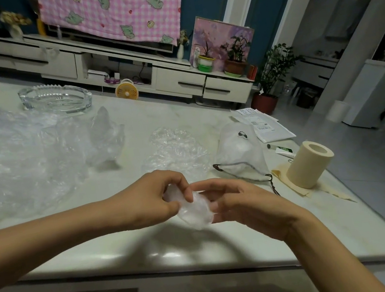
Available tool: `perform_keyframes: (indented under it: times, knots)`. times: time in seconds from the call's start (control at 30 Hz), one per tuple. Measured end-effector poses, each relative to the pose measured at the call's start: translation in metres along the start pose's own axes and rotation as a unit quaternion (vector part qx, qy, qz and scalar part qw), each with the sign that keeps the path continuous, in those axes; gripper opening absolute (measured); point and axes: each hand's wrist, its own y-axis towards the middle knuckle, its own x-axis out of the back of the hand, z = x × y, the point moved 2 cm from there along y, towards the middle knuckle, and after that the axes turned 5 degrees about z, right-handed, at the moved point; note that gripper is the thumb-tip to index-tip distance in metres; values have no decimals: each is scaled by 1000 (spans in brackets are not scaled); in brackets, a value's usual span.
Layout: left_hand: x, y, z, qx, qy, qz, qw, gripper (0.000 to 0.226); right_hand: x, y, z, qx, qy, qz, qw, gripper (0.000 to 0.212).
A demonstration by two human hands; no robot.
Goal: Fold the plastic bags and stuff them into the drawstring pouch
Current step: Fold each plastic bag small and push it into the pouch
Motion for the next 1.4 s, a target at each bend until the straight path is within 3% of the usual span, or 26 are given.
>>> perform_keyframes:
  times: [0.13, 0.2, 0.37, 0.57, 0.7, 0.9, 1.07, 1.17, 1.3, 1.4]
  knots:
    - [0, -1, -2, -12, 59, 30, 998, 35, -9, 7, -4, -9, -60, -58, 996, 40]
    - [0, 0, -3, -13, 52, 38, 998, 36, -9, 8, -8, -22, -103, -74, 992, 26]
    - [5, 9, -1, -12, 0, 33, 999, 30, -1, 2, -16, -61, -154, -25, 986, 9]
    - [1, 12, -5, -11, -19, 67, 997, 29, 8, -5, -7, -27, -121, -20, 992, 49]
    - [-5, 15, -12, -26, -34, 73, 996, 32, -5, 2, -10, -5, -157, -75, 985, 13]
    - [-4, 21, -10, 46, -248, 48, 966, 4, -1, 0, -10, 45, -89, -80, 992, 3]
    - [-11, 27, -9, 92, -351, 23, 932, 18, 6, -2, -14, 103, -61, -96, 988, 22]
    - [-21, 32, -13, 113, -411, 35, 904, 14, 10, -2, -20, 115, -16, -151, 982, 17]
    - [-31, 41, -19, 127, -411, 46, 901, 22, 9, 0, -29, 134, 64, -193, 970, 25]
    - [-37, 48, -20, 143, -382, 31, 912, 46, 9, 3, -31, 123, 139, -241, 953, 19]
